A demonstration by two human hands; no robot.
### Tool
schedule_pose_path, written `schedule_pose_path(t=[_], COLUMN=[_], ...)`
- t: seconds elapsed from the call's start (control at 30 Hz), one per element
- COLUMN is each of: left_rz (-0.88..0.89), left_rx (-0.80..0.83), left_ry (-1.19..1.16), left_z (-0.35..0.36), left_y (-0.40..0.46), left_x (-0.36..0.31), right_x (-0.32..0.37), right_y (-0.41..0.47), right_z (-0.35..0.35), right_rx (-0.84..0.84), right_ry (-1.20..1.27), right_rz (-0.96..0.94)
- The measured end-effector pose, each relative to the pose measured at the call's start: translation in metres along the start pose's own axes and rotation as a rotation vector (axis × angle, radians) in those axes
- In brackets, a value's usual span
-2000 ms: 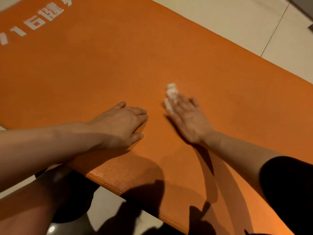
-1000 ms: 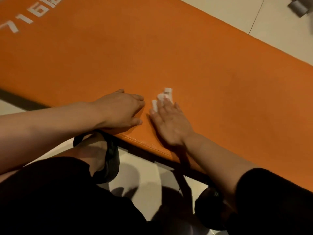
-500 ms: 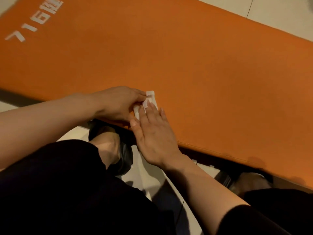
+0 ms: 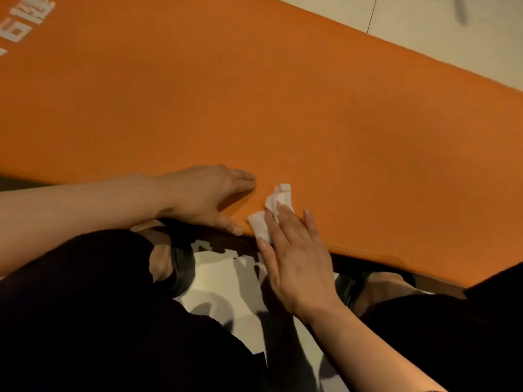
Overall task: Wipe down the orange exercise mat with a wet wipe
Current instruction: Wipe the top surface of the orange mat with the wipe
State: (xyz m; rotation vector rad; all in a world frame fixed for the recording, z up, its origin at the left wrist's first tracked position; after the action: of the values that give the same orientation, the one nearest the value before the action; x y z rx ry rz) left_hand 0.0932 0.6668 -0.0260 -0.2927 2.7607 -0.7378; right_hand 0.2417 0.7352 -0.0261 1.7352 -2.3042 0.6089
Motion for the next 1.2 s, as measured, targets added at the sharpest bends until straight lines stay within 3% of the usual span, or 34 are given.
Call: schedule_pose_path(t=[0.1,0.17,0.3,0.4,0.5,0.57,0.73,0.87,1.0,1.2], left_rz=[0.027,0.034,0.035,0.026,0.011,0.005,-0.006,-0.037,-0.068,-0.093], left_rx=[-0.03,-0.048,-0.05,-0.04,-0.03,-0.028,-0.06,-0.068,-0.098,-0.094], left_ry=[0.037,0.071,0.102,0.084,0.073,0.072,0.048,0.034,0.037,0.022], left_z=[-0.006,-0.007,-0.005,-0.003,0.0,-0.001,-0.004,-0.001,0.0,-0.002], left_y=[0.016,0.026,0.036,0.034,0.033,0.035,0.04,0.038,0.042,0.055], left_x=[-0.014,-0.021,-0.027,-0.024,-0.02,-0.018,-0.017,-0.009,-0.005,-0.005], right_x=[-0.067,-0.069,-0.006,-0.02,-0.077,-0.088,-0.008,-0.049,-0.117,-0.052], right_y=[-0.026,-0.026,-0.002,0.0,-0.005,-0.003,0.021,0.027,0.023,0.048], right_z=[-0.026,-0.026,-0.001,-0.008,-0.033,-0.039,-0.006,-0.026,-0.051,-0.013], right_rx=[-0.16,-0.168,0.046,0.089,-0.027,-0.06,0.285,0.421,0.488,0.58], right_ry=[-0.089,-0.036,0.158,0.061,-0.099,-0.065,0.109,-0.029,-0.189,-0.004], right_rz=[0.328,0.443,0.134,0.002,0.221,0.397,0.035,-0.223,-0.098,-0.245])
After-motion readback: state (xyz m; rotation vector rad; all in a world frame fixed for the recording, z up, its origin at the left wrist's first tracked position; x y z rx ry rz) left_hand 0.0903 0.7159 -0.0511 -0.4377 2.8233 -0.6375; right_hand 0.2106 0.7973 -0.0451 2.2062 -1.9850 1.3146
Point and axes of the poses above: each hand's wrist, its own y-axis towards the middle knuckle, its own z-axis out of the palm, x = y × z, the point moved 6 cm from there along y, towards the middle knuckle, and after that the axes turned 11 degrees about y, right-handed, at the moved point
